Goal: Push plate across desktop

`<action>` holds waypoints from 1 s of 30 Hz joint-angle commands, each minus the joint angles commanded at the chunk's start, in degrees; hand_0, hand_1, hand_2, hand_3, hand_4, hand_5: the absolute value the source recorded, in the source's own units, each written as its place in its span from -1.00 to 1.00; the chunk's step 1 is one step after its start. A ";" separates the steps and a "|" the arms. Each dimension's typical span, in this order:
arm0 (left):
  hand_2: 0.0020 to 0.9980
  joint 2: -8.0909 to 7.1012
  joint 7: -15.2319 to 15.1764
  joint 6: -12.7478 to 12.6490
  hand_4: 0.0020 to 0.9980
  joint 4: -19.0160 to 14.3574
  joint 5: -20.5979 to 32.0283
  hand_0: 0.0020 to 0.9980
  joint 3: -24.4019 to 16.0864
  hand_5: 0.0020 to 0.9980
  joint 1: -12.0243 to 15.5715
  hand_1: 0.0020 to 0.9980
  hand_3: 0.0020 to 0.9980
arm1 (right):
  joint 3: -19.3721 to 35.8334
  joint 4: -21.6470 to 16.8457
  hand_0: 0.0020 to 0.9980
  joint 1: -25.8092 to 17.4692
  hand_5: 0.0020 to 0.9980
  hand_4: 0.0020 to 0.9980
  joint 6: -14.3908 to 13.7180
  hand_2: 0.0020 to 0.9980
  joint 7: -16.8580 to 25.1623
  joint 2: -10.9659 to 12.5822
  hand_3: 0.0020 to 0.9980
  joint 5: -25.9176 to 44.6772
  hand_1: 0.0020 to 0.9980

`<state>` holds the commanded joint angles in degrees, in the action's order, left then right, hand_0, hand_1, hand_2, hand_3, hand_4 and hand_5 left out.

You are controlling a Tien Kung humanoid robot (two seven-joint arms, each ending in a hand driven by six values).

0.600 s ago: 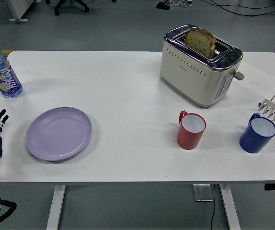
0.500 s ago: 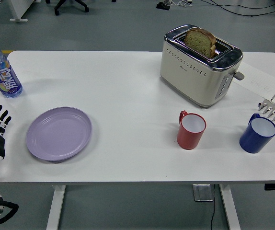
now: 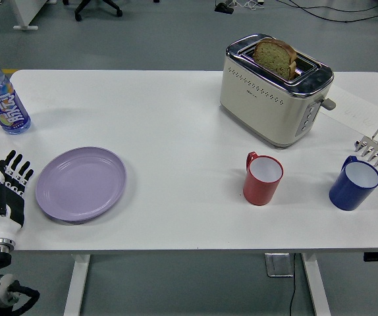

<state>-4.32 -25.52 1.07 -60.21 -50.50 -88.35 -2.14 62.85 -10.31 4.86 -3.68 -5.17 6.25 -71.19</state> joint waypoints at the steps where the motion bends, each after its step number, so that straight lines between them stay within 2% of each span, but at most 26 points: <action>1: 0.93 -0.04 0.01 0.01 0.02 -0.04 0.05 0.81 0.21 1.00 0.04 0.85 0.85 | 0.01 0.00 0.21 0.01 -0.32 -0.71 -0.01 0.31 0.00 0.01 0.22 0.01 0.09; 18: 0.92 -0.02 -0.20 0.28 0.01 -1.55 1.35 0.82 4.15 1.00 0.75 0.85 0.85 | 0.04 0.00 0.21 0.06 -0.33 -0.70 0.07 0.31 -0.05 0.08 0.22 -0.24 0.09; 30: 0.92 0.02 -1.84 -0.45 0.00 -2.29 2.97 0.82 8.13 1.00 0.67 0.85 0.84 | 0.10 0.00 0.21 0.27 -0.33 -0.70 0.04 0.30 -0.05 0.22 0.22 -0.38 0.09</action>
<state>-4.31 -27.37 0.63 -62.50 -47.53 -80.23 -1.47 62.95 -10.31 5.14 -3.64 -5.21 6.47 -71.57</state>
